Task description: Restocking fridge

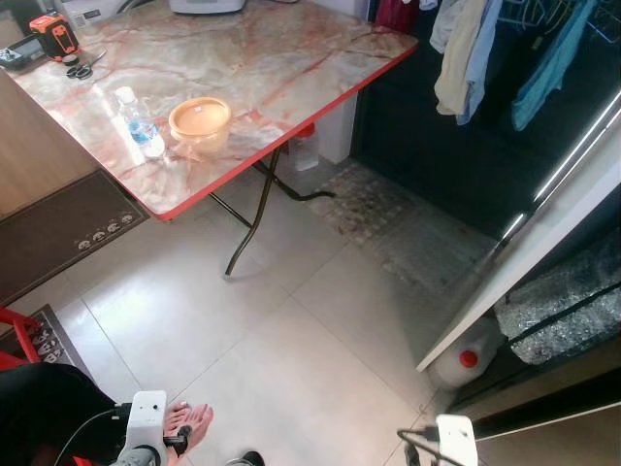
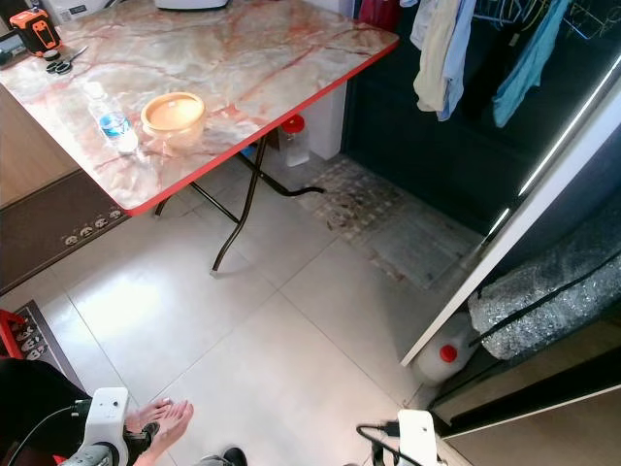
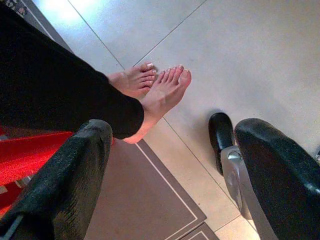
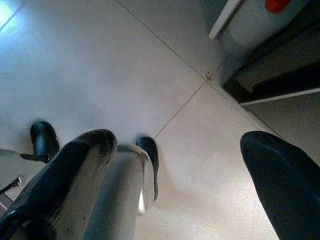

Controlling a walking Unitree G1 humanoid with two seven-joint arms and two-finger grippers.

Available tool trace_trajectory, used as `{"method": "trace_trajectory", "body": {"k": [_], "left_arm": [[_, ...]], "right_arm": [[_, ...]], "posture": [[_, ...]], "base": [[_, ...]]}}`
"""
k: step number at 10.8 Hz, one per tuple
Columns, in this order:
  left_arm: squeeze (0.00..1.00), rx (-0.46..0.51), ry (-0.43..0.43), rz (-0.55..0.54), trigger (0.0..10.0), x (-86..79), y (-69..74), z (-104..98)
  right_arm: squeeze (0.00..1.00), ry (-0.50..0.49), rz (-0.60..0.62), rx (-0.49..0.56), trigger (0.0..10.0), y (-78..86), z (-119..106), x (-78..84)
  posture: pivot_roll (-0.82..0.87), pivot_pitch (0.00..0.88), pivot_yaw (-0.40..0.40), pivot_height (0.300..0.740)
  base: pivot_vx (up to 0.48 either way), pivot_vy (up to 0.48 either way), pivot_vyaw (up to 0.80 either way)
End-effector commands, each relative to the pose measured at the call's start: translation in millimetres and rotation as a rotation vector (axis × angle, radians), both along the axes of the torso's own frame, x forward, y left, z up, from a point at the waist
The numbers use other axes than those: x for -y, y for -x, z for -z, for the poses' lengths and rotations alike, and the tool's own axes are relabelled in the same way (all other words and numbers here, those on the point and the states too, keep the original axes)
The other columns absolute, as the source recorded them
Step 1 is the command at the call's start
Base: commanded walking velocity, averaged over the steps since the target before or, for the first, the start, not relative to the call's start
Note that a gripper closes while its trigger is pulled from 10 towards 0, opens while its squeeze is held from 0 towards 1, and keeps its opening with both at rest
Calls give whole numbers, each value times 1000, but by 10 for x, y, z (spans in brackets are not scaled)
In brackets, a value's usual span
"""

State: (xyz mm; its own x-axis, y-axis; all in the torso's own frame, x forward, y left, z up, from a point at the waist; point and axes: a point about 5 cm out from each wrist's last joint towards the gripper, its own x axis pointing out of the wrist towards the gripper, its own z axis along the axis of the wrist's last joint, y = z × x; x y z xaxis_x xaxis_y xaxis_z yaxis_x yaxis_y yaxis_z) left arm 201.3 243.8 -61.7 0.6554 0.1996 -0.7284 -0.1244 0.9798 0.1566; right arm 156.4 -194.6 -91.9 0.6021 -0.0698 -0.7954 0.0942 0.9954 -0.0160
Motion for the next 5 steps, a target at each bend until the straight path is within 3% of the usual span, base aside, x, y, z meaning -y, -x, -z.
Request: {"method": "trace_trajectory", "body": {"k": [1, 4, 5], "left_arm": [[0, -33, 1, -19, 10000, -10, 108, 58], [0, -42, 2, -8, 10000, 0, 129, 72], [0, -43, 0, -8, 10000, -4, 132, 72]], "right_arm": [[0, -3, 13, -40, 10000, 111, 46, 14], [0, 6, -1, -49, 10000, 155, 57, 32], [0, 8, -14, -52, 10000, 164, 61, 29]], "posture": [[-211, 131, 25, 740], [-212, 128, 24, 740], [-213, 131, 25, 740]], "base": [[0, 0, 0], [0, 0, 0], [0, 0, 669]]}}
